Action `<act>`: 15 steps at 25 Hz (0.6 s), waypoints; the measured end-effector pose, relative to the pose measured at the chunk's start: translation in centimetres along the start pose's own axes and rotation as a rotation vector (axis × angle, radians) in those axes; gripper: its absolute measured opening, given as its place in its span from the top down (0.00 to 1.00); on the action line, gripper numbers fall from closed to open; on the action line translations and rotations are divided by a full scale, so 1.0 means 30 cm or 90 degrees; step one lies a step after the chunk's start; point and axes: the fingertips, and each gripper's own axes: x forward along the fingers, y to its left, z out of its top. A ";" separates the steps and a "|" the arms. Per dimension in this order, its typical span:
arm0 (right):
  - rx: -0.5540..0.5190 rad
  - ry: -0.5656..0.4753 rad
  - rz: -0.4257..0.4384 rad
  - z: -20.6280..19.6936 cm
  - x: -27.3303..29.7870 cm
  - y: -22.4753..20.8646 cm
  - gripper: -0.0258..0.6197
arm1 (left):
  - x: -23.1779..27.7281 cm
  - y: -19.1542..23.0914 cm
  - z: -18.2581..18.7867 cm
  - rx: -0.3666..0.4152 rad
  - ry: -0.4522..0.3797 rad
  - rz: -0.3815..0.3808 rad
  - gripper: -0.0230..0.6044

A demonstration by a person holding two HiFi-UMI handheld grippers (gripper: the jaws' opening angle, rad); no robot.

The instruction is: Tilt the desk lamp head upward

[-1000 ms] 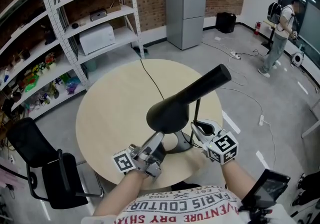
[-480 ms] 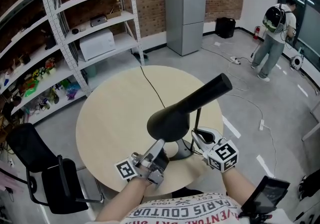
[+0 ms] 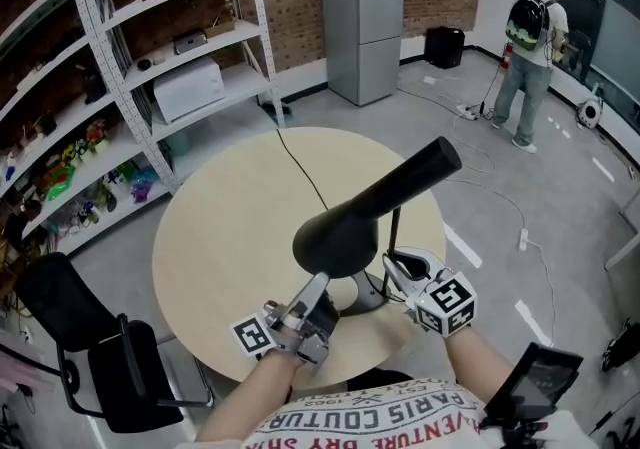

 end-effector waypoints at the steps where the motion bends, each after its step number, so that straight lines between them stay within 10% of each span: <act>1: 0.001 0.001 0.000 -0.002 0.001 0.001 0.90 | -0.002 -0.001 0.003 0.002 0.000 0.001 0.91; 15: 0.007 -0.008 -0.025 -0.002 -0.012 -0.006 0.90 | 0.006 -0.066 0.091 0.063 -0.010 -0.005 0.92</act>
